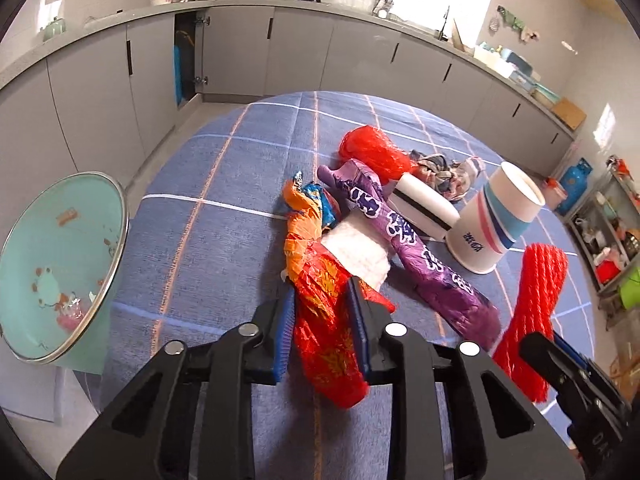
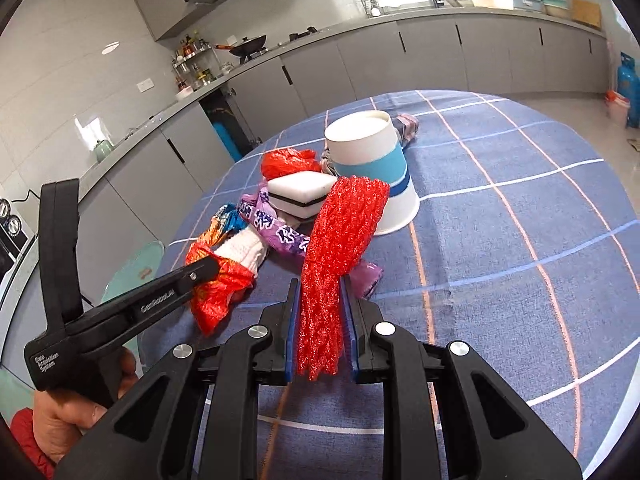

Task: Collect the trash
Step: 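Grasp the red mesh net with the right gripper while the left gripper grasps the orange snack bag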

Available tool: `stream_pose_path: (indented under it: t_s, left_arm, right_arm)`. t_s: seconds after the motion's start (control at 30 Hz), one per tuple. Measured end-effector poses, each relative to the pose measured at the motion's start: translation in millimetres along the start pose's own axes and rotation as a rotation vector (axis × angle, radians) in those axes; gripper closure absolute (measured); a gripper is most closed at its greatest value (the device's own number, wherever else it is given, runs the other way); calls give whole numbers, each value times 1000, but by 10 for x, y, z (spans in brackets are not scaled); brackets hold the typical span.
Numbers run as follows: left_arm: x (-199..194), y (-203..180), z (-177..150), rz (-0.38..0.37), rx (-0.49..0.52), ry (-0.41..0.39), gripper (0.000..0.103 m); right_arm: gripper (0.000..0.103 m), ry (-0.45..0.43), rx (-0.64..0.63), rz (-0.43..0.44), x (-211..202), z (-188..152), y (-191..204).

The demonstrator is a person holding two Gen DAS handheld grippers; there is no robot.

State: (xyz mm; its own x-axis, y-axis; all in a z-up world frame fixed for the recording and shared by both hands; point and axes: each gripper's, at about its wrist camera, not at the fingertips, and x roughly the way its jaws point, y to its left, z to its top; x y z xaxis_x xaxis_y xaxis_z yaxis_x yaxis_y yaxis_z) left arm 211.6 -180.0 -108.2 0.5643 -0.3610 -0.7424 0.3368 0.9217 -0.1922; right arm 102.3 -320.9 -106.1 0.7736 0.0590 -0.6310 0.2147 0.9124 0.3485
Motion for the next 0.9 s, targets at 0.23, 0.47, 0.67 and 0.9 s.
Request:
stream_pose_path:
  t_s: [0.23, 0.47, 0.67, 0.9]
  left_arm:
    - [-338, 107, -14, -12, 28, -73, 81]
    - [-600, 288, -35, 17, 58, -124, 81]
    - [-769, 577, -40, 73, 22, -145, 81]
    - [-969, 945, -69, 140, -22, -179, 81]
  right_arm:
    - [83, -41, -38, -1, -68, 50, 178]
    - [83, -36, -87, 21, -30, 79, 433]
    - [83, -27, -133, 58, 23, 99, 705]
    - [83, -17, -197, 108, 103, 101, 1105]
